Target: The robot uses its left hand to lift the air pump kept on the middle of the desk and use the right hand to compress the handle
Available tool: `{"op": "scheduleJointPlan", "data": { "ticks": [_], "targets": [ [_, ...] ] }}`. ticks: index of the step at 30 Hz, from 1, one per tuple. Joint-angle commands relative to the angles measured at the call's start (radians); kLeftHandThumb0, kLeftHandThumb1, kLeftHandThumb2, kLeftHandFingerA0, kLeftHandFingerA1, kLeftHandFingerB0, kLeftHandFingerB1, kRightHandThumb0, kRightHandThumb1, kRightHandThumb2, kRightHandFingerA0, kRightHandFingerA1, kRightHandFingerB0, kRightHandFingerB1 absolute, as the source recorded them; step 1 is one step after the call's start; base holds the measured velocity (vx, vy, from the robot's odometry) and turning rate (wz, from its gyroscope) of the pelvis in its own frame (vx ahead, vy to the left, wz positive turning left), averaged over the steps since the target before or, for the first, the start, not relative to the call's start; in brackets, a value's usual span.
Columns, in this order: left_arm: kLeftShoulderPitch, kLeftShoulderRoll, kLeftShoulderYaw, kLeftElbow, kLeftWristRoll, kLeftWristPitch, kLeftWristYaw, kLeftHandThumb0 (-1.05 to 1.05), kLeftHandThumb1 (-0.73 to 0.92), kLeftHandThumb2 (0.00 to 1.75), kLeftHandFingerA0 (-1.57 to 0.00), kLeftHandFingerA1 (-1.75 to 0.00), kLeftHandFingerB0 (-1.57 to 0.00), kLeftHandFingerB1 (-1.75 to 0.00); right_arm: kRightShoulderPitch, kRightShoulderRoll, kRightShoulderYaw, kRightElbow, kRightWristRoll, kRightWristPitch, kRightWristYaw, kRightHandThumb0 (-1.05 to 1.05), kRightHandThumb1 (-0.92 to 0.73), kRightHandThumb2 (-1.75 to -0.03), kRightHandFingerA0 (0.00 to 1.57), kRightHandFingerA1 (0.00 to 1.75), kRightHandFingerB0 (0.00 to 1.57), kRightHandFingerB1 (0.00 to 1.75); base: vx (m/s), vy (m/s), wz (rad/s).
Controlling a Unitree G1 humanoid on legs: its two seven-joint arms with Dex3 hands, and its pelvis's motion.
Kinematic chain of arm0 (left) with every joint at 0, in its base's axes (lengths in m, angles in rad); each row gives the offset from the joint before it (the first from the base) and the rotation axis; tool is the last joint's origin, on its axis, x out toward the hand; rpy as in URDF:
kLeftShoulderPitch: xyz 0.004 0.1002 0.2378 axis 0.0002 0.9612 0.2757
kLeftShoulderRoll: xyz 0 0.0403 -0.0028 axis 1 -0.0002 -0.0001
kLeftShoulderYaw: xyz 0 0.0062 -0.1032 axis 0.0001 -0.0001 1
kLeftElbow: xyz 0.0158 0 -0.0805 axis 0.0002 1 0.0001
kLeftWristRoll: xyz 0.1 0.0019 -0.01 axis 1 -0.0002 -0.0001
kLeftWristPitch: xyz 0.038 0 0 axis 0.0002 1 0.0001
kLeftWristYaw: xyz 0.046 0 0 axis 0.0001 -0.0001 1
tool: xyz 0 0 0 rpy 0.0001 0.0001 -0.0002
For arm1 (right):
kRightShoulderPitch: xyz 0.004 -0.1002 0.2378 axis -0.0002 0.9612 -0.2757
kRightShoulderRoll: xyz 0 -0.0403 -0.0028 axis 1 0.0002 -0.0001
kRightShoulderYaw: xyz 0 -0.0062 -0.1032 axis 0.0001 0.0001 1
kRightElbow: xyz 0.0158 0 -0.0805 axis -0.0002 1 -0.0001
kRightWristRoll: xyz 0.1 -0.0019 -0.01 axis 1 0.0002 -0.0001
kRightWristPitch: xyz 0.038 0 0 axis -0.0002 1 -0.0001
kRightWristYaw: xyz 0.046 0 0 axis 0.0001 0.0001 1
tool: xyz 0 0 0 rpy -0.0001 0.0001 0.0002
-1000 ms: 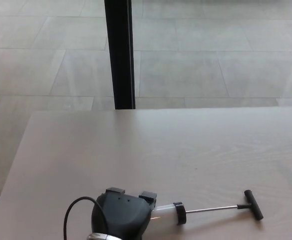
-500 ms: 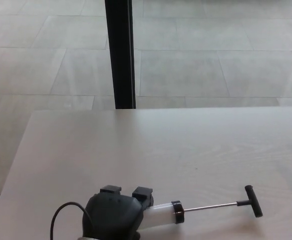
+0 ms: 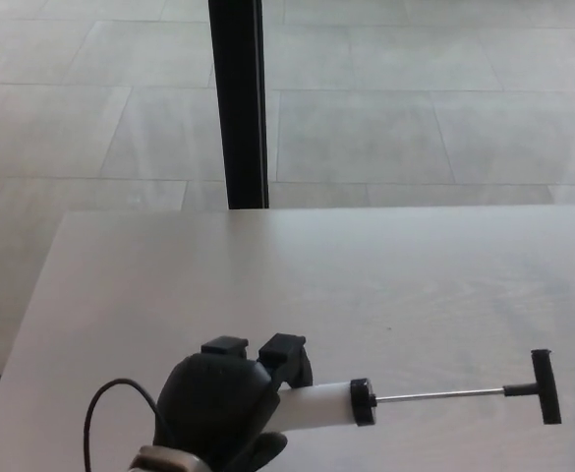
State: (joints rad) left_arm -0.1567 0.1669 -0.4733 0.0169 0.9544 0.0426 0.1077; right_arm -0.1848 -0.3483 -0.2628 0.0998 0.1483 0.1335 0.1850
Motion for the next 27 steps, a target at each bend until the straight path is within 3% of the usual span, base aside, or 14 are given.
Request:
{"op": "scheduleJointPlan", "data": {
  "ticks": [1,2,3,4,5,9,11,19,23,27],
  "targets": [
    [-0.028,0.024,0.026,0.029,-0.045,-0.07,0.069,-0.12,0.62,0.95,-0.66,-1.75,-0.57,-1.54,-0.052,0.047,0.052,-0.048,0.048,0.113,0.019,-0.95,-0.85,-1.26,0.02,0.16,0.09,0.16,0.0,0.0,0.0],
    [-0.03,0.026,0.027,0.033,-0.048,-0.074,0.069,-0.11,0.62,0.95,-0.65,-1.75,-0.56,-1.55,-0.055,0.052,0.054,-0.052,0.05,0.121,0.017,-0.94,-0.92,-0.85,0.0,0.12,0.01,0.24,0.0,0.0,0.0],
    [-0.031,0.029,0.029,0.037,-0.051,-0.078,0.069,-0.11,0.62,0.95,-0.65,-1.75,-0.56,-1.55,-0.058,0.06,0.056,-0.056,0.052,0.129,0.014,-0.94,-0.92,-0.85,0.0,0.12,0.01,0.24,0.0,0.0,0.0],
    [-0.033,0.028,0.036,0.048,-0.065,-0.092,0.083,-0.09,0.59,1.0,-0.7,-1.75,-0.56,-1.58,-0.062,0.082,0.055,-0.064,0.071,0.141,0.009,-1.03,-0.91,-1.3,0.0,0.1,0.02,0.05,0.0,0.0,0.0],
    [-0.034,0.03,0.038,0.046,-0.067,-0.088,0.072,-0.1,0.59,1.05,-0.74,-1.75,-0.56,-1.6,-0.061,0.091,0.071,-0.092,0.067,0.172,0.005,-1.04,-0.92,-1.33,0.0,0.1,0.0,0.01,0.0,0.0,0.0],
    [-0.037,0.036,0.038,0.059,-0.062,-0.098,0.091,-0.07,0.52,1.15,-0.76,-1.75,-0.58,-1.63,-0.061,0.109,0.087,-0.118,0.061,0.21,-0.003,-1.05,-0.92,-1.32,0.0,0.13,0.0,0.0,0.0,0.0,0.0],
    [-0.04,0.043,0.039,0.04,-0.044,-0.059,0.05,-0.08,0.56,1.1,-0.76,-1.75,-0.54,-1.65,-0.061,0.124,0.107,-0.144,0.052,0.229,-0.011,-1.01,-0.9,-1.31,0.0,0.19,0.0,0.03,0.0,0.0,0.0],
    [-0.079,0.074,0.064,0.057,-0.051,-0.064,0.048,-0.02,0.46,1.25,-0.83,-1.75,-0.63,-1.65,-0.083,0.136,0.122,-0.158,0.038,0.23,-0.025,-1.02,-0.92,-1.32,0.0,0.17,0.0,0.03,0.0,0.0,0.0],
    [-0.11,0.088,0.083,0.058,-0.06,-0.068,0.048,-0.06,0.52,1.13,-0.85,-1.75,-0.71,-1.58,-0.069,0.174,0.116,-0.2,0.058,0.274,-0.055,-1.03,-0.92,-1.31,0.0,0.17,0.0,0.03,0.0,0.0,0.0],
    [-0.119,0.093,0.099,0.057,-0.077,-0.074,0.043,-0.05,0.51,1.16,-0.85,-1.75,-0.71,-1.6,-0.06,0.197,0.125,-0.219,0.048,0.297,-0.071,-1.04,-0.92,-1.31,0.0,0.16,0.0,0.03,0.0,0.0,0.0]
  ]
}}
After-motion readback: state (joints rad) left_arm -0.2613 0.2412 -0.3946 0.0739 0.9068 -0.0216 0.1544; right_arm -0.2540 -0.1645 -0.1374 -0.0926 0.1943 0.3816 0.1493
